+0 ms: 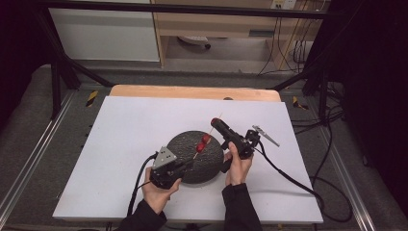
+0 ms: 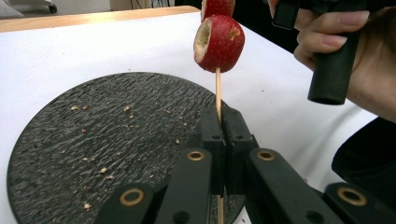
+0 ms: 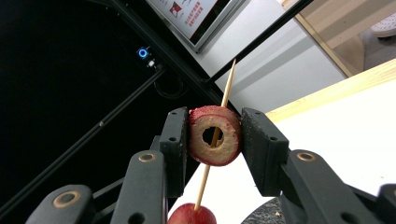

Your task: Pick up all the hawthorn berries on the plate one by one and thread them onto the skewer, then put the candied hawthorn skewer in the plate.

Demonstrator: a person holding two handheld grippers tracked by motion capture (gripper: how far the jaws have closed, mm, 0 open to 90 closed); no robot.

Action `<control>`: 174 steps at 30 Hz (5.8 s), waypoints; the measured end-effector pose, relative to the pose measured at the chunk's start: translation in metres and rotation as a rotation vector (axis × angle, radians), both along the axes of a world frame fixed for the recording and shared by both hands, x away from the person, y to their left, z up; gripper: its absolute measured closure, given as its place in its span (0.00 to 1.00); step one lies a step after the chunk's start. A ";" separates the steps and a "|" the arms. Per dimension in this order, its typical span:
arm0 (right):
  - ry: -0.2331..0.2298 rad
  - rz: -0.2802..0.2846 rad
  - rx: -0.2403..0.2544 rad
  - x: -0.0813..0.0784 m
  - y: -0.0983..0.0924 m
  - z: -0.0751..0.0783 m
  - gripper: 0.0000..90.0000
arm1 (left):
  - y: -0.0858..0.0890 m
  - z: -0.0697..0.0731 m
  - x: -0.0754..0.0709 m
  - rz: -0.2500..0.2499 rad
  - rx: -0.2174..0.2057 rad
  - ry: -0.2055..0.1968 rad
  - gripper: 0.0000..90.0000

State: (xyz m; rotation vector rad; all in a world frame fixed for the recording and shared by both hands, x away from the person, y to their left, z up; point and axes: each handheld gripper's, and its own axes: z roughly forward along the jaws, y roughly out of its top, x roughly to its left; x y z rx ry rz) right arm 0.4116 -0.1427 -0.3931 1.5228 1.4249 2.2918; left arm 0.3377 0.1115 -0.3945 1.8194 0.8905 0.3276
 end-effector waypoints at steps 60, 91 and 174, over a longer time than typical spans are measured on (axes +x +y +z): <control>0.094 0.241 -0.791 -0.014 -0.051 -0.027 0.01 | 0.056 -0.004 0.011 -0.036 0.132 0.068 0.99; 0.137 0.260 -0.857 -0.043 -0.105 -0.058 0.01 | 0.037 -0.007 0.057 -0.013 0.267 0.182 0.99; 0.139 0.273 -0.855 -0.048 -0.110 -0.062 0.01 | 0.148 -0.030 0.017 0.043 0.250 0.111 0.09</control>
